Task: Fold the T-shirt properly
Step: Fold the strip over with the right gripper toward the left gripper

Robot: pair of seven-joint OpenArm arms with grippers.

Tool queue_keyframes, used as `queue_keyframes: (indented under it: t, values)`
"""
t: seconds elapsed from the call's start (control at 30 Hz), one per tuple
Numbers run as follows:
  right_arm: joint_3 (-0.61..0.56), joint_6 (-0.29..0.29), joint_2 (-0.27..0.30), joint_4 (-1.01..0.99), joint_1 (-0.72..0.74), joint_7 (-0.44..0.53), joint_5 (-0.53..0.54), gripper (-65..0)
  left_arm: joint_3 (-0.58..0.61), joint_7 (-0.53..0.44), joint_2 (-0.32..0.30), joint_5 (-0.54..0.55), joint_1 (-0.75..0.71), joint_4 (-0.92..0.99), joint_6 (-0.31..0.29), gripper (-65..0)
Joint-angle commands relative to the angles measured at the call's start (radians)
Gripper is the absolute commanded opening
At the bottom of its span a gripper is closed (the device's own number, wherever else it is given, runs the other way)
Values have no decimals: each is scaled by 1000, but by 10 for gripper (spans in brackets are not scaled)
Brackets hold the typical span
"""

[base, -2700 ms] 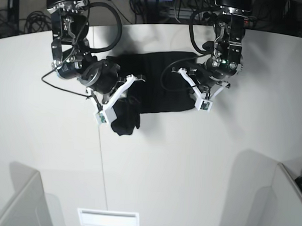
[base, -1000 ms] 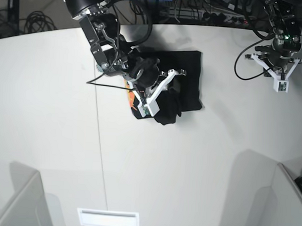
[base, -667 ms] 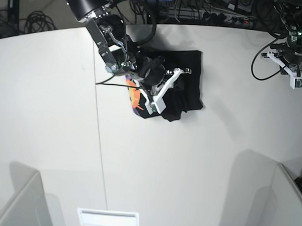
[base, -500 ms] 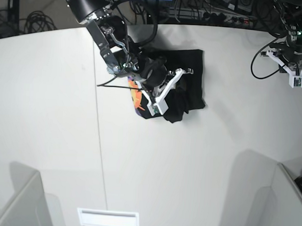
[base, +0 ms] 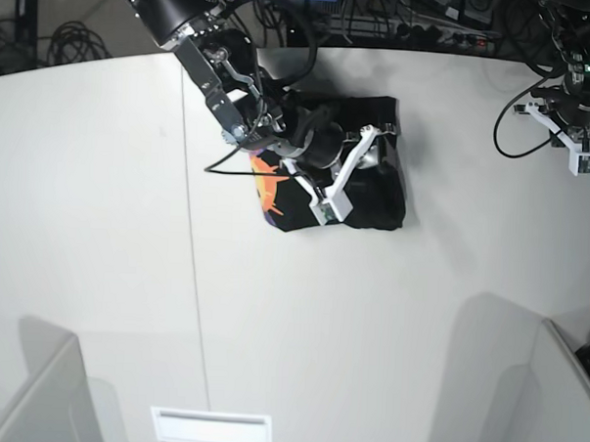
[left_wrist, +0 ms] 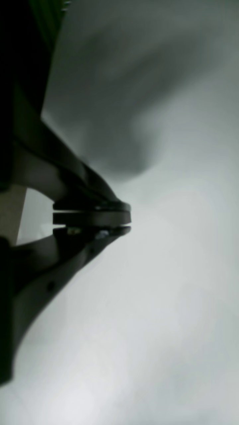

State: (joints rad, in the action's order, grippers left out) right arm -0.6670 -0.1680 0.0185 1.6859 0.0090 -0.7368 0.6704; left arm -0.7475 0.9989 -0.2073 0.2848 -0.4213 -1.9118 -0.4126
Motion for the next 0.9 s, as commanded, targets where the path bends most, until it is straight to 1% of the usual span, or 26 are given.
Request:
queue_keyframes:
  t: [0.0, 0.2, 0.3, 0.37, 0.43, 0.5, 0.6, 0.67, 0.73, 0.77, 0.8, 0.83, 0.87]
  values:
    - [-12, 9, -9, 0, 26, 16, 5, -326, -8, -15, -16, -2, -1, -16, 2, -650]
    - [-130, 9, -10, -50, 88, 16, 12, -330, -8, -15, -16, -2, 0, -16, 2, -650]
    - [-222, 9, -12, -53, 130, 15, 12, -330, -8, -15, -16, -2, 2, -16, 2, -650]
    - [-285, 9, -12, -42, 159, 15, 12, -330, -8, -18, -25, 1, 3, -16, 2, -650]
    - [-320, 11, -10, 1, 187, 15, 12, -330, -8, -16, -34, 0, 19, -15, 2, -650]
    - [-320, 11, -1, 67, 194, 15, 12, -330, -10, -16, -37, 0, 22, -15, 2, -650]
    - [-319, 11, 67, 155, 205, 16, 5, -330, -43, -16, -37, 8, 32, -15, 1, -650]
    - [-277, 11, 105, 170, 200, 16, 5, -332, -53, -15, -34, 8, 35, -15, 1, -650]
    - [-210, 11, 133, 173, 170, 16, 5, -338, -47, -15, -33, 8, 34, -15, -1, -650]
    - [-168, 11, 145, 173, 151, 18, 5, -363, -45, -15, -33, 11, 34, -15, -1, -650]
    - [-121, 11, 156, 174, 125, 21, 5, -413, -42, -15, -28, 27, 34, -16, -1, -650]
    - [-75, 11, 166, 178, 101, 24, 5, -477, -30, -15, -28, 57, 32, -16, -1, -650]
    - [-21, 12, 174, 185, 75, 24, 10, -567, -4, -15, -28, 101, 26, -16, -1, -650]
